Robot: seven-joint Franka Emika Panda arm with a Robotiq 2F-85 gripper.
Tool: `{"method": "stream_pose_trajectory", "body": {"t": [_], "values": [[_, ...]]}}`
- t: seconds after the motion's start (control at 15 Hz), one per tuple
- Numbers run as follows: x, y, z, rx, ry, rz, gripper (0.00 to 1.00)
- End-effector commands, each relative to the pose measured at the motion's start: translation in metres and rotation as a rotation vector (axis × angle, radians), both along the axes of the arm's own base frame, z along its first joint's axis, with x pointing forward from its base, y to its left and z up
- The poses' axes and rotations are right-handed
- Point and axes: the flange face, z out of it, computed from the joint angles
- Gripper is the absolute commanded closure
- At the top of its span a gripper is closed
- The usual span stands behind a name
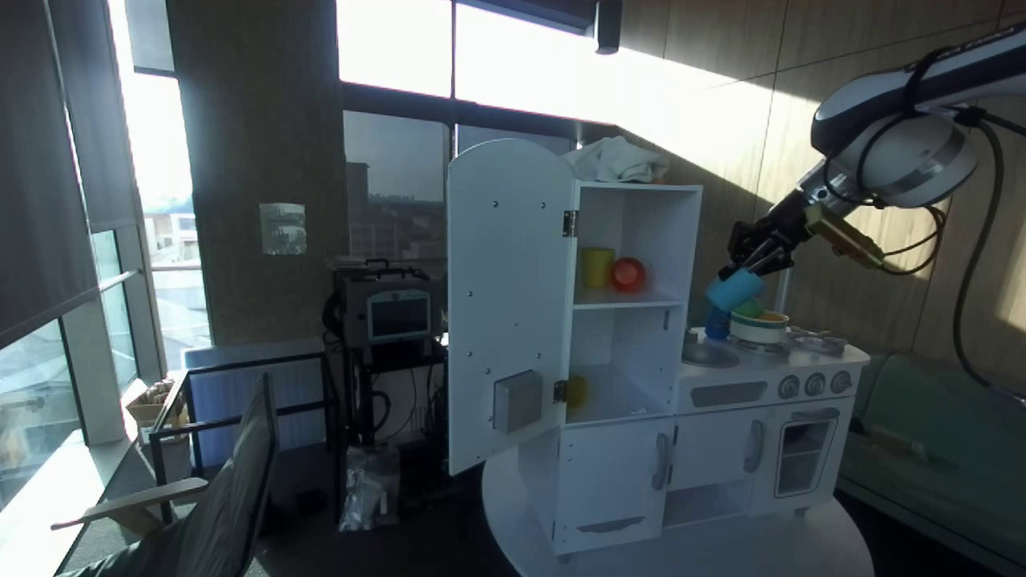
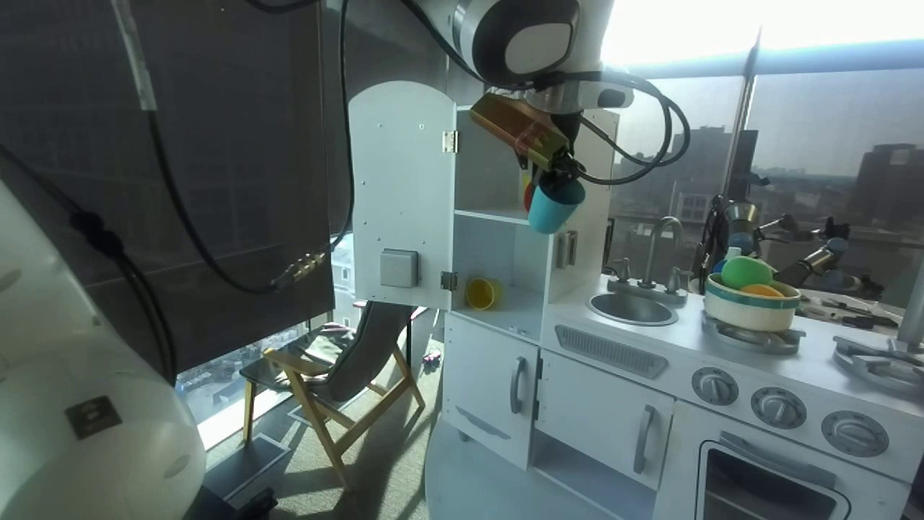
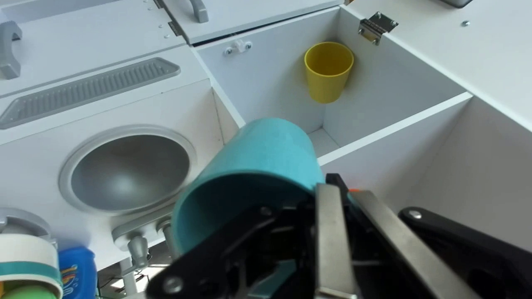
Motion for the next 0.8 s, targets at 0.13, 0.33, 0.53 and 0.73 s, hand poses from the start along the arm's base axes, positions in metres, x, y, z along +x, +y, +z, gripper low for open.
{"method": "stream_pose_trajectory", "body": {"t": [0.13, 0.33, 0.53, 0.73], "values": [[0.058, -0.022, -0.005, -0.129, -0.034, -0.104, 0.92], [0.077, -0.045, -0.017, -0.182, -0.028, -0.151, 0.92], [0.1, -0.061, -0.033, -0.211, -0.003, -0.174, 0.93], [0.123, -0.074, -0.055, -0.245, 0.03, -0.175, 0.92]]}}
